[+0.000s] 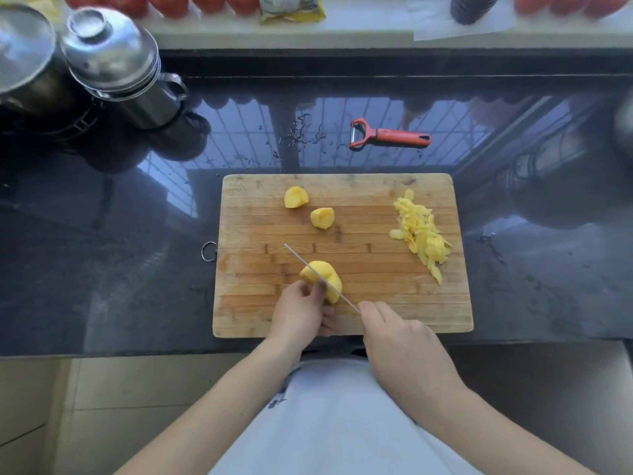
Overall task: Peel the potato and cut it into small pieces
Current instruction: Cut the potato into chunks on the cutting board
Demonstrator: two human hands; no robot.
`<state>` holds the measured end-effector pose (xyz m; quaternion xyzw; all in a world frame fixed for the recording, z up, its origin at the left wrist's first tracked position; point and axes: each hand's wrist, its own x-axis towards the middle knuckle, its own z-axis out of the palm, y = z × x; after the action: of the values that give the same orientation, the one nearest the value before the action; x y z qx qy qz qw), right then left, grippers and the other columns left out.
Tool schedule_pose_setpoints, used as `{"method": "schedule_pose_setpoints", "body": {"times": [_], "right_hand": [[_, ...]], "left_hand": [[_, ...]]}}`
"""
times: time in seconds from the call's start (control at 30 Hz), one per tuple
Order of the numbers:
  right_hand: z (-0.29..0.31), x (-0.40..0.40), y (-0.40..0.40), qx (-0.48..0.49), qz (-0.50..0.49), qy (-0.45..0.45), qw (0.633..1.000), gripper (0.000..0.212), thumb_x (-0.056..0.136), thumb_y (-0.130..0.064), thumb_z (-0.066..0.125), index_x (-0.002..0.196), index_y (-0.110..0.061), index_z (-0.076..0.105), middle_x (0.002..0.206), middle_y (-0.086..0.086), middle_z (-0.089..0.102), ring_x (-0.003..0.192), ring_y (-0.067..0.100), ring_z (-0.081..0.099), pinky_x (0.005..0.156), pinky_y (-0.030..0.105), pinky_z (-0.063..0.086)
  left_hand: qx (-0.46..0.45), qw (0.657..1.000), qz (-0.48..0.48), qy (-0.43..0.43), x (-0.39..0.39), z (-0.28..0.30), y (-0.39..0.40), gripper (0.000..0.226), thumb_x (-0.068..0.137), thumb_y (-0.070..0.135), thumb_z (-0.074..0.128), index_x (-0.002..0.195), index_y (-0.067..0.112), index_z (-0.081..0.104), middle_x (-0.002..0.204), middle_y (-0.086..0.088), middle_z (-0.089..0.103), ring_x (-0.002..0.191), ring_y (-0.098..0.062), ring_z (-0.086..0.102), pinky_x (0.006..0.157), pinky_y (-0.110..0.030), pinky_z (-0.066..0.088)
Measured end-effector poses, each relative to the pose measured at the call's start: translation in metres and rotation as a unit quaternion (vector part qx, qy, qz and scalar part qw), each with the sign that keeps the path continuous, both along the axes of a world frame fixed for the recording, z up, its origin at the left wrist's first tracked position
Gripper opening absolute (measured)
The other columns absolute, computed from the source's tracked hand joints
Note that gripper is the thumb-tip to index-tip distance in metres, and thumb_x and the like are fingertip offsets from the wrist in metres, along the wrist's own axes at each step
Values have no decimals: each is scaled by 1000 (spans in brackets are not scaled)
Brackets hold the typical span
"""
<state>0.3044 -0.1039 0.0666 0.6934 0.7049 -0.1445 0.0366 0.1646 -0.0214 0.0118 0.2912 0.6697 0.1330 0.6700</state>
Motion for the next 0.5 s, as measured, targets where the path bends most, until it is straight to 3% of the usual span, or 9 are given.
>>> {"method": "schedule_pose_setpoints", "body": {"times": [0.17, 0.37, 0.5], "right_hand": [[-6, 1, -4, -9, -11, 27, 1000, 36, 69, 0, 76, 94, -19, 58, 73, -4, 50, 39, 27, 48, 40, 30, 19], [-9, 4, -4, -27, -41, 69, 996, 24, 84, -2, 61, 97, -20, 53, 77, -4, 51, 45, 33, 49, 40, 34, 25], [-8, 5, -6, -31, -45, 67, 996, 27, 81, 1, 62, 93, -21, 50, 74, -5, 48, 42, 30, 30, 39, 34, 24]], "left_hand": [[-14, 1000, 4, 8, 3, 3, 4, 25, 109, 26, 50, 103, 4, 60, 76, -13, 66, 57, -24, 65, 56, -38, 62], [-44, 999, 20, 7, 7, 8, 8, 26, 110, 23, 48, 111, 0, 60, 78, -16, 67, 58, -26, 66, 52, -35, 61], [-48, 998, 27, 11, 9, 6, 7, 27, 110, 24, 47, 113, 0, 61, 81, -19, 68, 60, -28, 67, 54, -36, 61]]}}
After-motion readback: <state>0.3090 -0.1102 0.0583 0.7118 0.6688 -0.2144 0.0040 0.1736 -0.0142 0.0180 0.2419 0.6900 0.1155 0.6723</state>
